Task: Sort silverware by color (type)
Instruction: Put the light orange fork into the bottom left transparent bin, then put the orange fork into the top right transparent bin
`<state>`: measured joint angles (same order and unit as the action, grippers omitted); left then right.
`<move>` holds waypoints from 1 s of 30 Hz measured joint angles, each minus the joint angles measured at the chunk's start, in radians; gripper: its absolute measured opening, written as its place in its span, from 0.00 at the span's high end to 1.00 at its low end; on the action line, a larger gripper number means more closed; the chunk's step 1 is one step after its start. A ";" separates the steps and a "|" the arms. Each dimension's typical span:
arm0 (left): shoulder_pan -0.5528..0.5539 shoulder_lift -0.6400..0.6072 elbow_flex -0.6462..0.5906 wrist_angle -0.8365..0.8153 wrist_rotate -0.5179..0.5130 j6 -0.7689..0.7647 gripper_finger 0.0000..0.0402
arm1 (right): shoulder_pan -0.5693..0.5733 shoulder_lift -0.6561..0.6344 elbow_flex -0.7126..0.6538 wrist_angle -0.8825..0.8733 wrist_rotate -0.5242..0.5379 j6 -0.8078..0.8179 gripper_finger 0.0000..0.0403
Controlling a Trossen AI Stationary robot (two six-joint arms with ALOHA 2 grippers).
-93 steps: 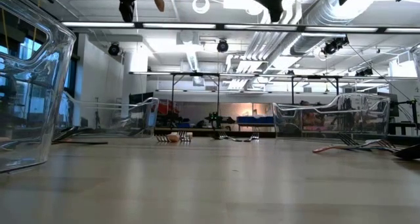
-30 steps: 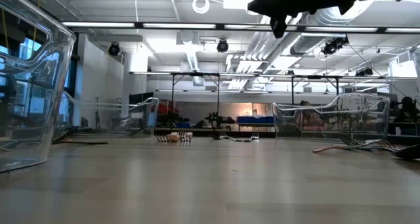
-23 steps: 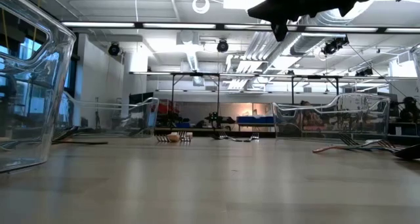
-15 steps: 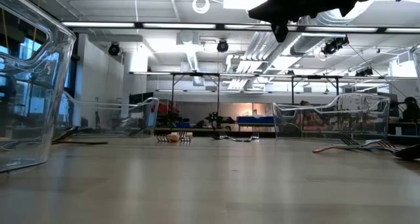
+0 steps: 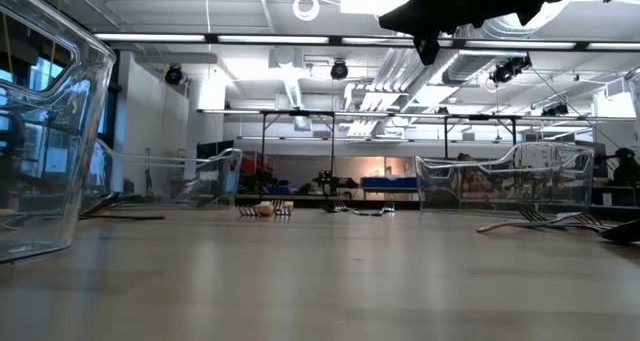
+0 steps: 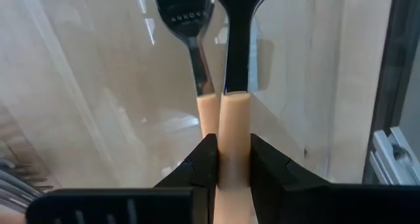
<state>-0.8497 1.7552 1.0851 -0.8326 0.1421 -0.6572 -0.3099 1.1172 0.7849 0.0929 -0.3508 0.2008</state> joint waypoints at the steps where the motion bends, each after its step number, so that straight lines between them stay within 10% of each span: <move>1: 0.001 0.000 0.000 0.000 0.000 -0.003 0.85 | 0.000 0.000 0.000 0.000 0.000 0.000 1.00; 18: 0.008 -0.032 0.000 -0.020 0.053 0.011 0.73 | 0.000 0.000 0.000 0.000 0.000 0.000 1.00; 30: 0.099 -0.569 0.002 -0.168 -0.121 0.017 0.80 | 0.000 0.000 0.000 -0.003 0.000 0.000 1.00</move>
<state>-0.7510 1.1862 1.0866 -1.0005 0.0211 -0.6405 -0.3099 1.1172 0.7849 0.0895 -0.3511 0.2012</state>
